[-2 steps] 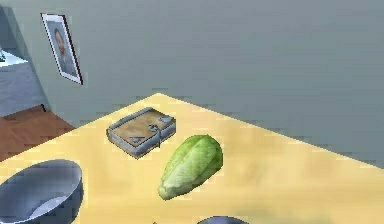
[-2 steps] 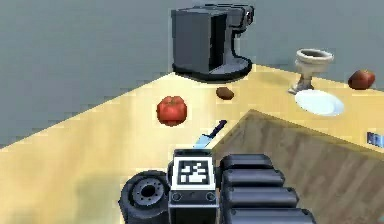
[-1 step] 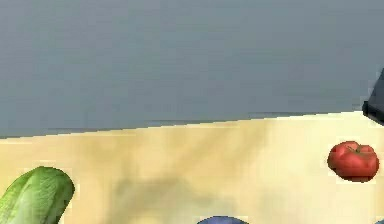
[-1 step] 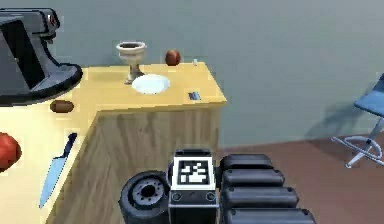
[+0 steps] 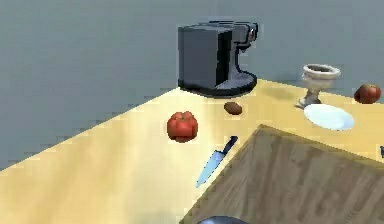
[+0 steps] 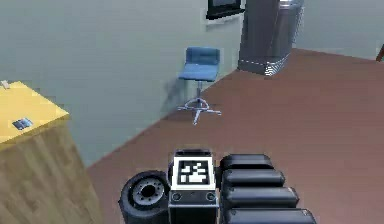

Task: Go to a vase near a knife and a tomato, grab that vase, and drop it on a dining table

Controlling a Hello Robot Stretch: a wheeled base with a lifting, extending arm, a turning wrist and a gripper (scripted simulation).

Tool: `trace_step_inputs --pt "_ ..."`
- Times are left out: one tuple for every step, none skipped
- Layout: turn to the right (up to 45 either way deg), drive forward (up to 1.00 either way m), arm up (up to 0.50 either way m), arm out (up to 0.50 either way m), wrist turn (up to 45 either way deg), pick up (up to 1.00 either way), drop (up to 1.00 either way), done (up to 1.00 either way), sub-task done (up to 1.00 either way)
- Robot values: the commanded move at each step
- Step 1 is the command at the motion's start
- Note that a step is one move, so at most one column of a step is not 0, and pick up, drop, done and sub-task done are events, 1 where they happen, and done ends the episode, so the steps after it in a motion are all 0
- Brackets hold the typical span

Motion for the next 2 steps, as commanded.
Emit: trace_step_inputs --pt "45.0 0.00 0.00 0.00 0.0 0.00 0.00 0.00 0.00" --pt "27.0 0.00 0.00 0.00 0.0 0.00 0.00 0.00 0.00"
